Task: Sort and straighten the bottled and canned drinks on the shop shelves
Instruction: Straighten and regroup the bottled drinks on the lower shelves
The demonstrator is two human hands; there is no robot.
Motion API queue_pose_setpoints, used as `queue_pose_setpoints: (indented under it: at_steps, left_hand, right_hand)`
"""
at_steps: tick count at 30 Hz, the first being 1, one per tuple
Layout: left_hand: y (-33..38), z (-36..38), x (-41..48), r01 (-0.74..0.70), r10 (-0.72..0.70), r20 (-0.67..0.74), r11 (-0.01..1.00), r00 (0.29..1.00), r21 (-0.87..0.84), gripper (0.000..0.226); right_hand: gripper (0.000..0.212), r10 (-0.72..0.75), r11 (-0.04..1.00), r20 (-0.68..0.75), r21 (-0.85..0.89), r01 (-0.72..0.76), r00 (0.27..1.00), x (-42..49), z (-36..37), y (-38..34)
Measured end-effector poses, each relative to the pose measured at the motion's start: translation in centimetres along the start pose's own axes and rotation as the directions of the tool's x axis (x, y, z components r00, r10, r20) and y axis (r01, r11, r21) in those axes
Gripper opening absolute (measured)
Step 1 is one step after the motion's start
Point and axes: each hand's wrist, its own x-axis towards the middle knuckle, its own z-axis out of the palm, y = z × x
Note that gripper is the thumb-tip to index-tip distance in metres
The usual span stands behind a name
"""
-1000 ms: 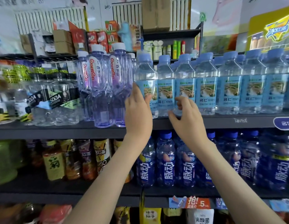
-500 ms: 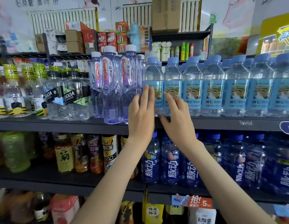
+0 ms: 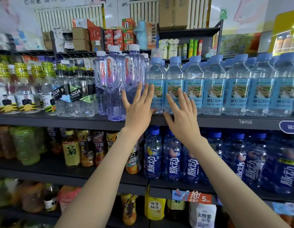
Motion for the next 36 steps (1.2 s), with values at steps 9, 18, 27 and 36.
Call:
queue_pose_setpoints:
  at_steps: [9,18,27,36]
  left_hand:
    - [0.3,-0.9,-2.4,-0.011,0.011,0.004,0.999,1.000,-0.037,0.061]
    - [-5.8,-1.2,-14.2,0.135,-0.121,0.152,0.987,0.981,-0.087,0.050]
    - [-19.5,-4.4,-24.5,0.322,-0.330,0.262,0.944,0.907,0.074,0.051]
    - [-41.2,-10.3,-31.1,0.393,-0.419,0.314,0.908,0.852,0.146,0.053]
  right_hand:
    - [0.059,0.039,0.998,0.034,0.050,-0.040,0.999,-1.6,0.2,-1.8]
    - [0.041,-0.041,0.947,-0.015,0.317,0.044,0.999,-8.8,3.5,-9.1]
    - [0.046,-0.128,0.900,0.161,0.434,0.046,0.979,-11.3,10.0,-22.9]
    - [0.045,-0.128,0.840,0.236,0.542,-0.021,0.963,-9.8,18.8,-46.4]
